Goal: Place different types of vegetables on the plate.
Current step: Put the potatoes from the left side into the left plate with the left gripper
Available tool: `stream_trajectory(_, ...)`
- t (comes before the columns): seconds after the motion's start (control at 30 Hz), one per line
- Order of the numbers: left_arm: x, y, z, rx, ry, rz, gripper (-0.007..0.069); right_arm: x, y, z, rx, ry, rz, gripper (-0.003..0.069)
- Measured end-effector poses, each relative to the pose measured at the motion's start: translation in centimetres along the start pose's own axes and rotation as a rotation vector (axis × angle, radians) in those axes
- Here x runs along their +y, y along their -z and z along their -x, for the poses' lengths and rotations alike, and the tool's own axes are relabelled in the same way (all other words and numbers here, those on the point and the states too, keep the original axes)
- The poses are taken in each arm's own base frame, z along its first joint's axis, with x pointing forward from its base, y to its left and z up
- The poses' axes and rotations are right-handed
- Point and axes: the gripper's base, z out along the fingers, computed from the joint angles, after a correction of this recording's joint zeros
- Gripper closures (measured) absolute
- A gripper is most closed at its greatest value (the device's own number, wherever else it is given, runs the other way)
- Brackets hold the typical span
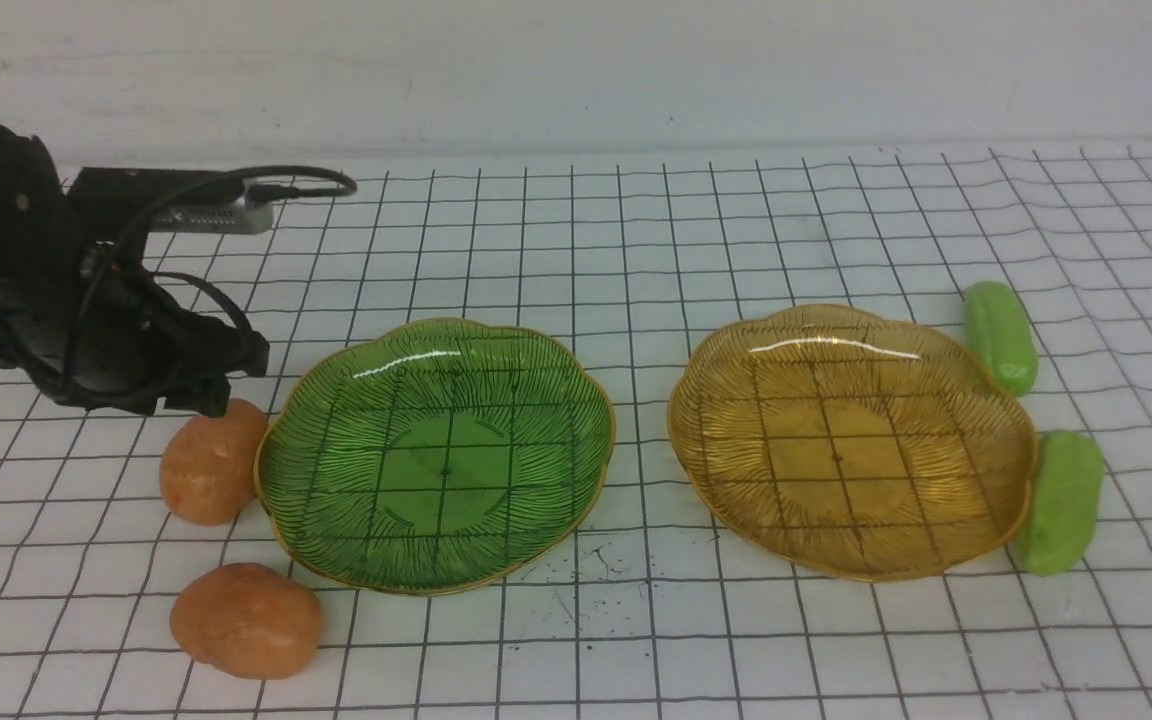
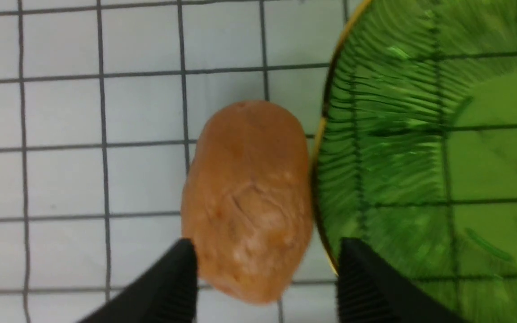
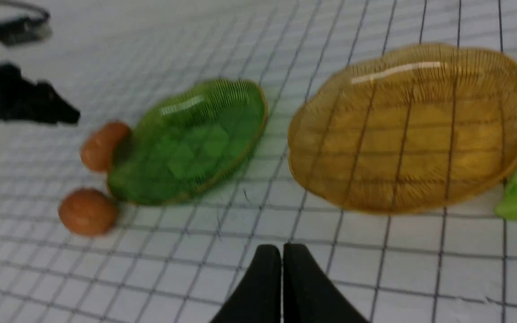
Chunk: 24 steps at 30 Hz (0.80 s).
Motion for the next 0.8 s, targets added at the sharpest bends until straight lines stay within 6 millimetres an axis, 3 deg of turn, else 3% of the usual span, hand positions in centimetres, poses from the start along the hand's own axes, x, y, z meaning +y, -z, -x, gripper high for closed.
stream_trajectory(0.13, 0.1, -3.0, 0.0, 0.047, -0.04, 0.028, 0.0093, 0.1, 0.0, 0.6, 0.054, 0.029, -0.01, 0.0661)
stream_trajectory(0.3, 0.0, -5.3, -0.2, 0.076, -0.052, 0.03, 0.0043, 0.1, 0.0, 0.6, 0.056, 0.03, -0.011, 0.0661)
stream_trajectory(0.67, 0.4, -6.2, 0.1, 0.051, -0.046, 0.076, 0.0046, 0.0, 0.0, 0.6, 0.057, 0.038, -0.016, 0.0661)
stream_trajectory(0.77, 0.5, -6.4, 0.1, 0.054, -0.031, 0.093, 0.0095, 0.0, 0.0, 0.6, 0.057, 0.038, -0.016, 0.0661)
stream_trajectory(0.8, 0.6, -6.5, 0.0, 0.057, -0.035, 0.103, 0.0167, 0.0, 0.0, 0.6, 0.057, 0.038, -0.016, 0.0661)
